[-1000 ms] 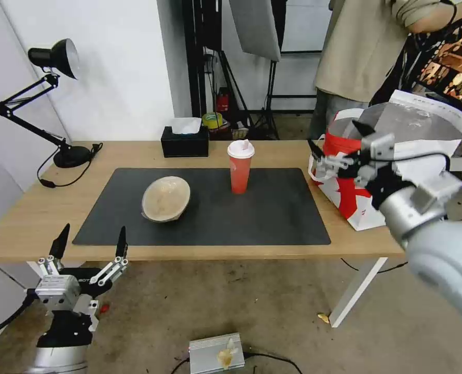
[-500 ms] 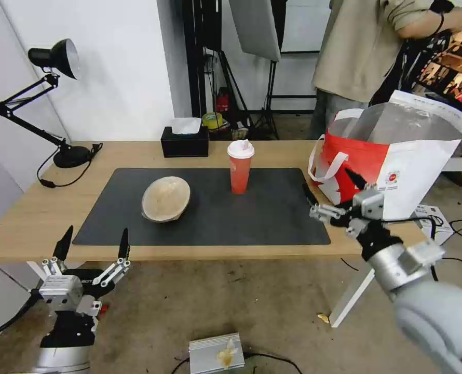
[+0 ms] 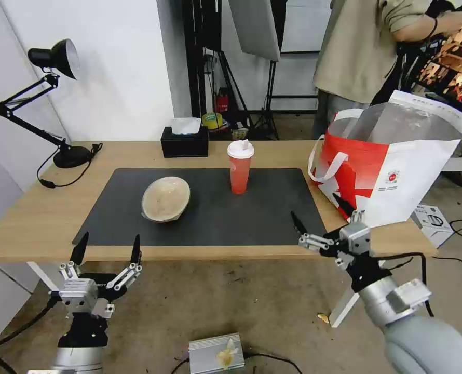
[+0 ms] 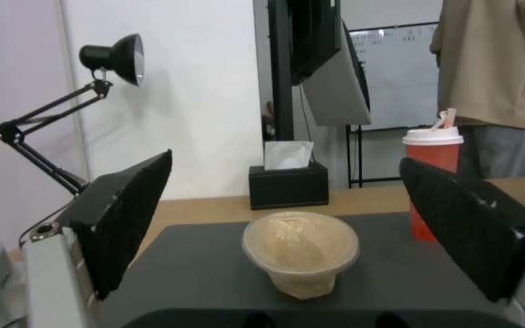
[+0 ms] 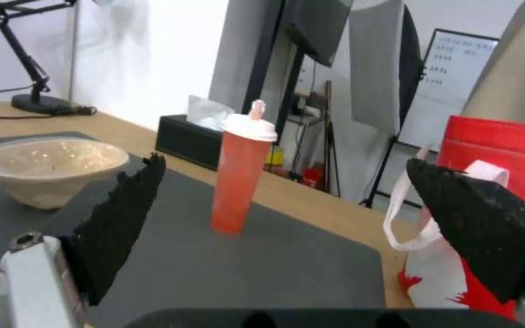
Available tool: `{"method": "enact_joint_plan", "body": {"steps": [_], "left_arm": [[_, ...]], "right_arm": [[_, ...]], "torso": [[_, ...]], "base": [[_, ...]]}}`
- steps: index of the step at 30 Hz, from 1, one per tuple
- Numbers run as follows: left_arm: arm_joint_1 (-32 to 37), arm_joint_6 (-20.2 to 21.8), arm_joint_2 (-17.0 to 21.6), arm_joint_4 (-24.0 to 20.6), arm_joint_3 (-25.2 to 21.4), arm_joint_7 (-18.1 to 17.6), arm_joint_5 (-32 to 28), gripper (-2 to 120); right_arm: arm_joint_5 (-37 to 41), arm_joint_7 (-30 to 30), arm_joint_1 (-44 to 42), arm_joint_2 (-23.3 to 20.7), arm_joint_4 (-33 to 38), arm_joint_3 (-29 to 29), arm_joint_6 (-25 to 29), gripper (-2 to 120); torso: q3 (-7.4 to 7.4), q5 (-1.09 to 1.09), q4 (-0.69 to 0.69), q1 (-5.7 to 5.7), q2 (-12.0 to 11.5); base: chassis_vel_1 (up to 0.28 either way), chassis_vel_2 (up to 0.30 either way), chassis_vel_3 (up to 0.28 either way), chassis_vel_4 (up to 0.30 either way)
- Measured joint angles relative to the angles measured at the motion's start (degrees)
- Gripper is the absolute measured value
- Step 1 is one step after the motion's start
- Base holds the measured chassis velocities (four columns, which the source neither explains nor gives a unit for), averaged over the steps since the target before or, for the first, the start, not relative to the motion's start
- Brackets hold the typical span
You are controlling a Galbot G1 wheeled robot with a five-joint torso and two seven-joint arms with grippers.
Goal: Pick up the trash from the table and place it into the takeout bag.
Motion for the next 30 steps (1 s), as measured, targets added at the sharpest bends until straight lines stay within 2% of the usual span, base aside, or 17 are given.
{"method": "enact_joint_plan", "body": {"steps": [10,30], "left_arm": [[-0.33,-0.66,-0.41,1.30,0.38,1.04,0.51,100],[0.41,-1.83,-0.49,1.20,-0.28,1.12,0.61,100]], "right_arm": [[-1.33,-1.06,-0.34,-0.01,0.14,-0.54,0.83,100],[-2.19,-1.37,-0.74,0.28,0.08,-1.47,1.05,100]], "torso": [[0.00,0.00,0.00,0.00,0.00],[0.00,0.00,0.00,0.00,0.00]], "base": [[0.000,0.000,0.000,0.000],[0.000,0.000,0.000,0.000]]}}
